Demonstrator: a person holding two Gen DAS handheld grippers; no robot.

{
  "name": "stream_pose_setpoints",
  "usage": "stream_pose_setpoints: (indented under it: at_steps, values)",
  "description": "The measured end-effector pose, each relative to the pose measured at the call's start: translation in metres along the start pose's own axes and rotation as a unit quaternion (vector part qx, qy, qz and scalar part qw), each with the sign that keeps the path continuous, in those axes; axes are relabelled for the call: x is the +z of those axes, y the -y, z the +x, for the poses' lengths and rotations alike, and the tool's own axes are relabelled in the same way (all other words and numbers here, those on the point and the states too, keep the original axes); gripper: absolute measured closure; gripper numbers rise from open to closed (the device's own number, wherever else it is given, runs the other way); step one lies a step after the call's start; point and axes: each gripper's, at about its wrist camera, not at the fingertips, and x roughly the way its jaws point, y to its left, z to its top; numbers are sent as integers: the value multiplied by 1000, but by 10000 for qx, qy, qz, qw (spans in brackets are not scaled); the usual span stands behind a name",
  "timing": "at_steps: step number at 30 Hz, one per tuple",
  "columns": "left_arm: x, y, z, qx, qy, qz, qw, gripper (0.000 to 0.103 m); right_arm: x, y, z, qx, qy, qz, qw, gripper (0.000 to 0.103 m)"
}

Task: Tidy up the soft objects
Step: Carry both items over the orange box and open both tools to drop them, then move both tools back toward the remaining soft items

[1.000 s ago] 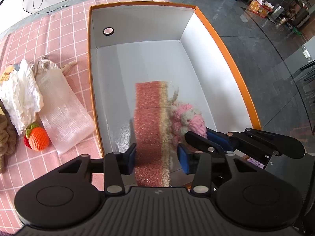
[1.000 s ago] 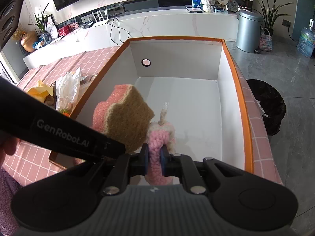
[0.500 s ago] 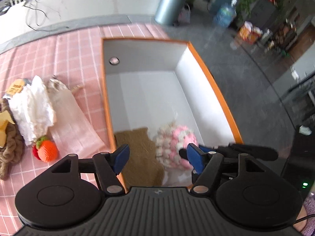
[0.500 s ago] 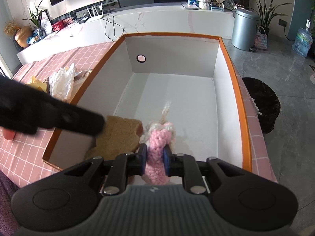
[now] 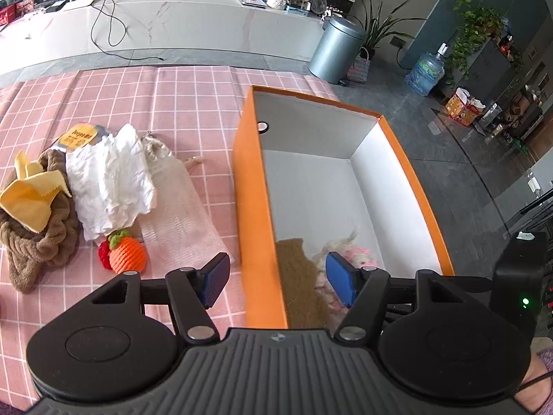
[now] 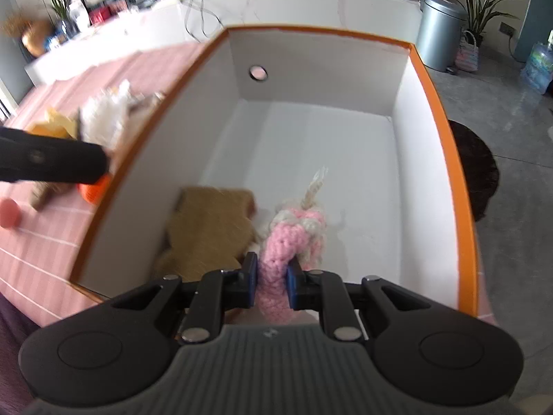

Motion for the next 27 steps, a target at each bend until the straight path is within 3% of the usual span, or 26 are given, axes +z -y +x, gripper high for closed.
stream_pose_setpoints:
  at_steps: [9,12,18,23,27]
  values:
    - [-7,-14,2,-35,4,-198,9998,28,-1,2,-2,-423,-17,-109,9990,59]
    - [-10,-17,-1,-64,42,-225,9997,28,-2,0,-12,-550,182,-214,9981,41]
    - [-17,-22,-10,-131,206,-260,9994,30,-1,-7,-41,-1037,707,-428,9912,25]
    - [-25,-23,-24,-167,588,-131,9980,31,-4,-20,-67,-1446,1237,-610,9798,19]
    - [-32,-23,-38,-48,1023,120,9947,31,-9,-39,-89,-1293,1758,-666,9736,17]
